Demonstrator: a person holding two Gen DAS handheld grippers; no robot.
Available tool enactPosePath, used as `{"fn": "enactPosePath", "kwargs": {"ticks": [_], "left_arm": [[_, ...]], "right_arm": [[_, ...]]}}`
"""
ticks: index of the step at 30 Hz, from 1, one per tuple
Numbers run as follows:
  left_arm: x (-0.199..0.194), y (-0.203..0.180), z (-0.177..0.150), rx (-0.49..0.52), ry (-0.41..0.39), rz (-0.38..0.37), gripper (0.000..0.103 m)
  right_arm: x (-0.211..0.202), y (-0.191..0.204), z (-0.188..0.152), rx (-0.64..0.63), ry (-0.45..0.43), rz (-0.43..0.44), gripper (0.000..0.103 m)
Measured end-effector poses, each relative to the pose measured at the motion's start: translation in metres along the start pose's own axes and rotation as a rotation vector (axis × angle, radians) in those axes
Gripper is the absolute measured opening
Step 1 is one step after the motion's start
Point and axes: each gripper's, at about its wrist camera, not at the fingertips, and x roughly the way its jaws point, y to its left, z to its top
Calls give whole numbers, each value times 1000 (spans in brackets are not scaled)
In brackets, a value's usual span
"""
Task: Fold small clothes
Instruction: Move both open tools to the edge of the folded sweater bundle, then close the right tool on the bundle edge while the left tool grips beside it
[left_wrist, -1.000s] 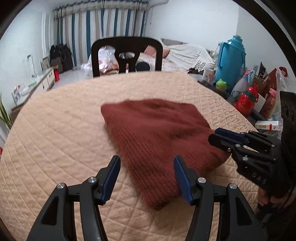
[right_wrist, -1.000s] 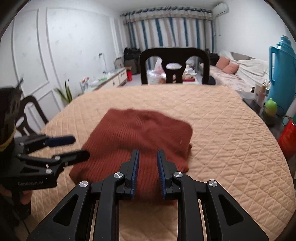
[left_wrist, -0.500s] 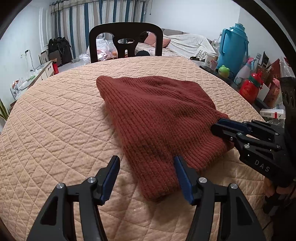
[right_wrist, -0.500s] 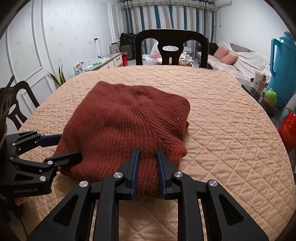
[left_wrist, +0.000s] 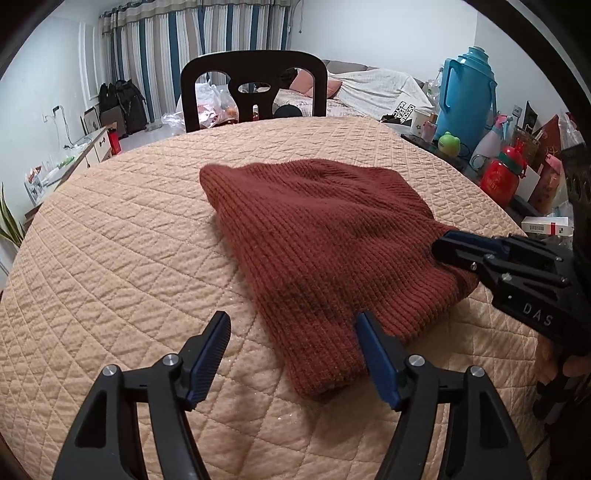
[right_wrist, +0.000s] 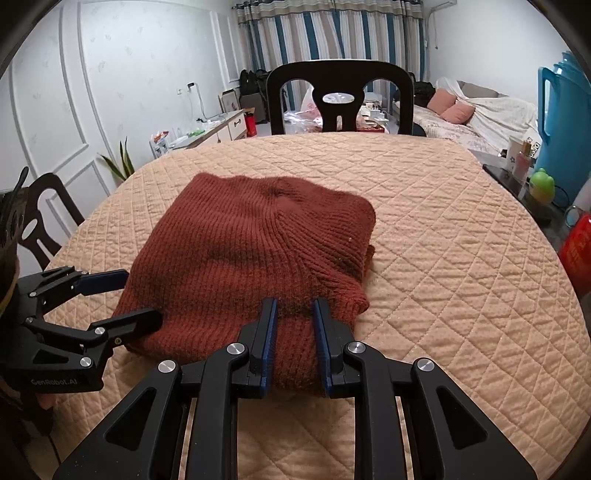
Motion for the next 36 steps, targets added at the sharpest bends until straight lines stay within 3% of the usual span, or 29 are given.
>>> {"fn": "enactPosePath", "kwargs": {"ticks": [3, 5, 6, 7, 10, 14, 17, 24, 27, 30, 34, 36], "left_arm": [[-8, -4, 7, 15, -40, 4, 73], [-11, -4, 17, 1, -59, -26, 79], [-11, -3, 21, -13, -61, -40, 80], [-8, -2, 26, -23, -65, -44, 80], [9, 5, 37, -49, -42, -12, 80], [35, 10, 36, -59, 37, -23, 80], [38, 17, 33, -95, 54, -62, 80], [23, 34, 41, -153, 9, -152, 84], [29, 47, 43, -221, 35, -215, 87], [36, 56, 43, -274, 66, -271, 89], [46, 61, 43, -314, 104, -340, 89], [53, 61, 44, -329, 119, -341, 89]], "right_arm": [[-8, 3, 5, -14, -41, -8, 21], [-10, 4, 10, -20, -62, -8, 33], [-9, 4, 13, -15, -66, -9, 49], [-7, 3, 16, -12, -65, -10, 58], [7, 0, 21, -1, -34, -13, 58], [33, -3, 18, -8, 62, -39, 58], [32, -11, 18, 28, 67, 2, 58], [22, -46, 23, 199, 53, 125, 58], [28, -60, 22, 262, 78, 147, 60], [37, -70, 20, 317, 121, 252, 64], [51, -78, 19, 389, 158, 309, 64], [57, -81, 20, 409, 177, 329, 65]]}}
